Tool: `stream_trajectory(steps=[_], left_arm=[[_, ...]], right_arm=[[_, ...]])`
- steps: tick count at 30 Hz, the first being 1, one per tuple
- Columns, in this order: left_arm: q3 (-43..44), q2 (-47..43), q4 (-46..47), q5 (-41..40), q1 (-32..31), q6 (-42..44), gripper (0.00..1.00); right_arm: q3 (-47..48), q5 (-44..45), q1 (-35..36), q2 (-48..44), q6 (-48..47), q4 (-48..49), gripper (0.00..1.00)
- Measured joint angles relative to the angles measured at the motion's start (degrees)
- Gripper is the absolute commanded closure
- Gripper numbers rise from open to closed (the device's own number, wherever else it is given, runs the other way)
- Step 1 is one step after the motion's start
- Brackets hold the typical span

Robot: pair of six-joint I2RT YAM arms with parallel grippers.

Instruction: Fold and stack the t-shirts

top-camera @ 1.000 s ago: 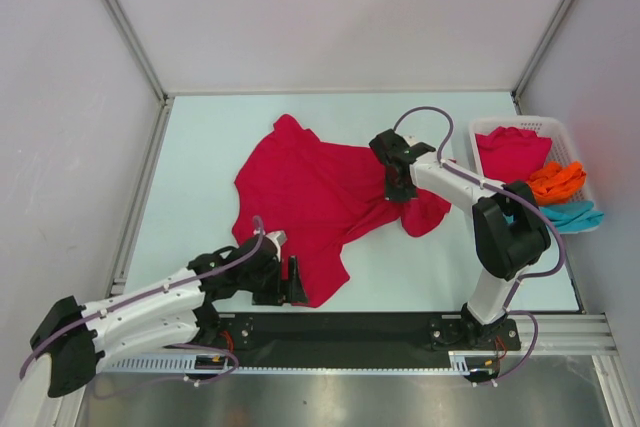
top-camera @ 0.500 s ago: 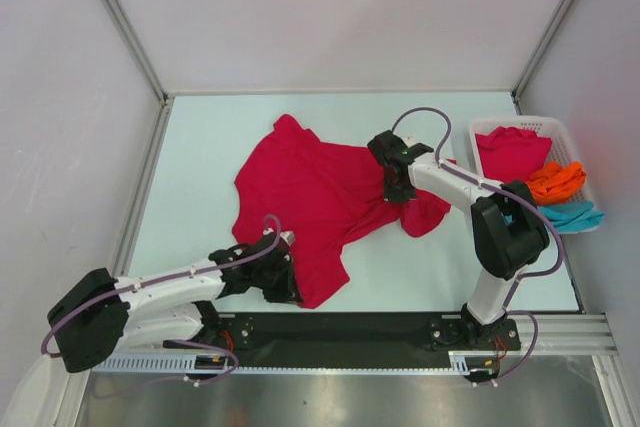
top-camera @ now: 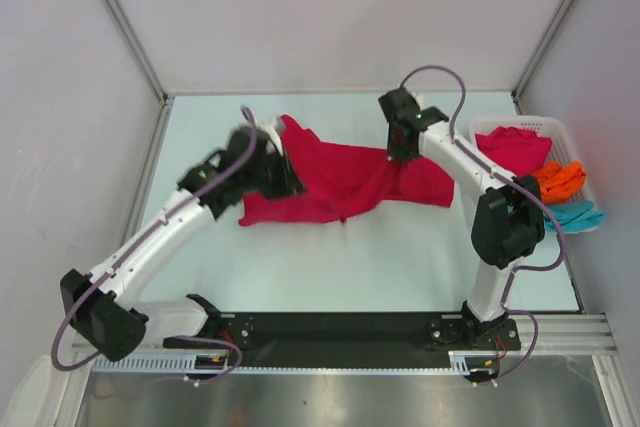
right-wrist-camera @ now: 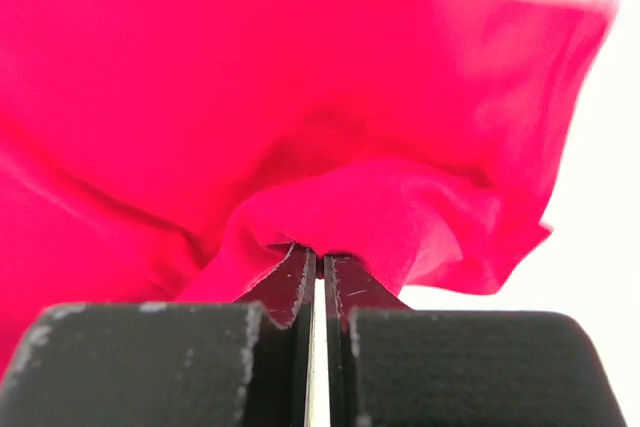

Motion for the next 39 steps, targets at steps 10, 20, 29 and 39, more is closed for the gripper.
stream_trajectory(steps=[10,20,29,39], left_arm=[[39.85,17.62,-8.13,2.45,24.83,11.10,1.00],[74.86,46.60,-17.49,10.36,36.11,9.73,1.00],[77.00,39.52,-19.89,10.21,36.85,8.39,1.00],[77.13,13.79,-21.29,7.34,38.45,8.04,1.00]], right_arm=[[46.03,0.24,-10.27,14.75,-5.81,-7.63,1.00],[58.97,-3.78,-14.82,25.33,-8.41,-9.33,1.00],[55.69,-1.42,-13.22,14.75,-11.52,-7.91,1.00],[41.18,14.78,3.85,-12.63,-14.12,-4.92,1.00]])
